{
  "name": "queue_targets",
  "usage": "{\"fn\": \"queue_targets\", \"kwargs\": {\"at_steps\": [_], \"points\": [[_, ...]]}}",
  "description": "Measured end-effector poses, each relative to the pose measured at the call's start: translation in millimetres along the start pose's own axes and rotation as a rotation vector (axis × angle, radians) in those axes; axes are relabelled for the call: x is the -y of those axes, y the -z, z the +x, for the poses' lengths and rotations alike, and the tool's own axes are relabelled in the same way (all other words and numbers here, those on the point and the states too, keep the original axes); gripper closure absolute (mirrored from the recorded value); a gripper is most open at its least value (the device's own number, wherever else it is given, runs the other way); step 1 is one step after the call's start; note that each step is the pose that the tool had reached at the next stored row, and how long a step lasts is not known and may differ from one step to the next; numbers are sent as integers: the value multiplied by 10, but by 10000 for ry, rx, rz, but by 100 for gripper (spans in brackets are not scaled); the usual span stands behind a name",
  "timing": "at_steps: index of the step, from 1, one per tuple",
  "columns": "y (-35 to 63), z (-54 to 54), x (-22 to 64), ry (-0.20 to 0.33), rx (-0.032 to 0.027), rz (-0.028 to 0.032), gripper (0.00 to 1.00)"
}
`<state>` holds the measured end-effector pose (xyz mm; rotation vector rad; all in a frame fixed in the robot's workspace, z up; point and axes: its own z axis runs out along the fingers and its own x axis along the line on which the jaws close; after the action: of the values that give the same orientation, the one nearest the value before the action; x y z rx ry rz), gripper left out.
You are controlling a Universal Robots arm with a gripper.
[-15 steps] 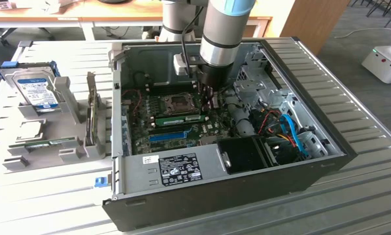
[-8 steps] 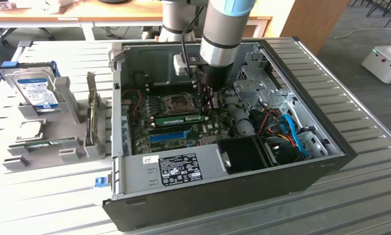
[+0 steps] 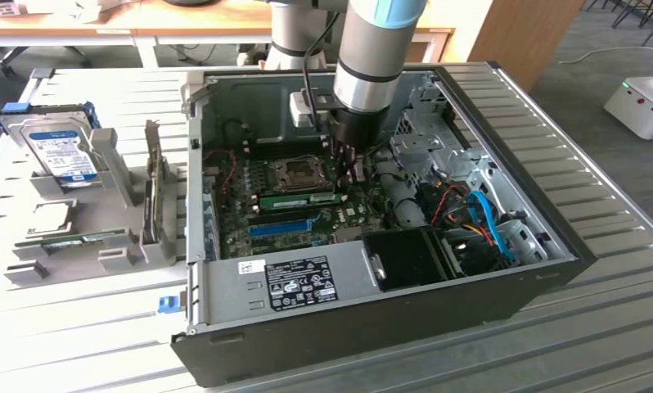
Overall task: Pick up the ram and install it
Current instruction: 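Press down the ram until it locks into place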
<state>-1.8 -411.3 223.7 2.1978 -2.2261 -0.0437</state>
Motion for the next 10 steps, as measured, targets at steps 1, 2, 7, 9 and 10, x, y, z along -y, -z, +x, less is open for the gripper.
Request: {"fn": "queue_targets", "kwargs": {"at_steps": [1, 2, 7, 9, 10], "points": [[-4, 0, 0, 0, 2, 1, 89], [-8, 1, 0, 0, 0, 1, 89], [-11, 1, 0, -1, 0, 0, 89], [-8, 1, 1, 0, 4, -5, 89], [-2, 0, 1, 0, 12, -12, 89]]}}
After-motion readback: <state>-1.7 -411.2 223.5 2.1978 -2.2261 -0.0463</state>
